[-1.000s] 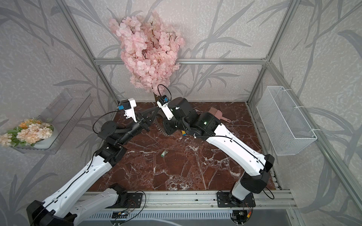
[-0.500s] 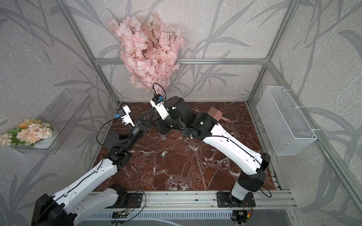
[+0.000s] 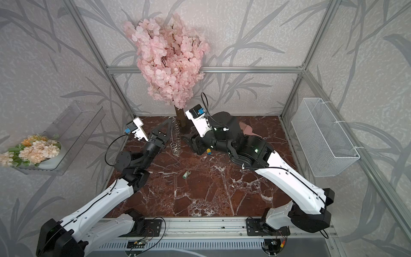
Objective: Attach keys to a key ring
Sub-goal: Adjust the keyring.
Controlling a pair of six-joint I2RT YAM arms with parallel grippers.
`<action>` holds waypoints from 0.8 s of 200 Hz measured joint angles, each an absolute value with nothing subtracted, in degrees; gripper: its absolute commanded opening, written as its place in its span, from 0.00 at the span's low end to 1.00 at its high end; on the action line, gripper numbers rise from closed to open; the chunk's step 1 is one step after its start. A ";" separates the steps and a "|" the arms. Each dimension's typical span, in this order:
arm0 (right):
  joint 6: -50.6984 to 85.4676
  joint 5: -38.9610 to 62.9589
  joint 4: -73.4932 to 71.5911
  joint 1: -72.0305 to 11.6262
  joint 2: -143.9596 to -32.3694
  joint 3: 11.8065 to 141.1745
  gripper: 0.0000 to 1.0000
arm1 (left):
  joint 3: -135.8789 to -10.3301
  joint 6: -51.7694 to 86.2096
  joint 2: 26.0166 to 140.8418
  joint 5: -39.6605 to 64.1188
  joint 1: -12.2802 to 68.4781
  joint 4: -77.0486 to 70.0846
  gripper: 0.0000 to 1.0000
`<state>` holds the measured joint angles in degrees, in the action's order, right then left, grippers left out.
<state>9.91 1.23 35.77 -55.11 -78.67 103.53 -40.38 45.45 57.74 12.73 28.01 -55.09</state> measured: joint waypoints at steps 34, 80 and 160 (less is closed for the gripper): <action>15.46 11.29 27.86 -45.04 -74.54 97.54 0.49 | -42.33 48.66 58.94 16.16 28.01 -57.36 0.00; 25.36 25.32 15.14 -38.00 -73.21 88.73 0.44 | -43.05 53.17 59.59 18.46 28.01 -60.58 0.00; 36.69 38.87 -1.41 -37.41 -78.52 90.06 0.40 | -45.04 57.01 60.03 20.73 28.03 -62.54 0.00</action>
<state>36.69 38.87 -1.41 -37.41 -78.52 90.06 -45.04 57.01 60.03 20.73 28.03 -62.54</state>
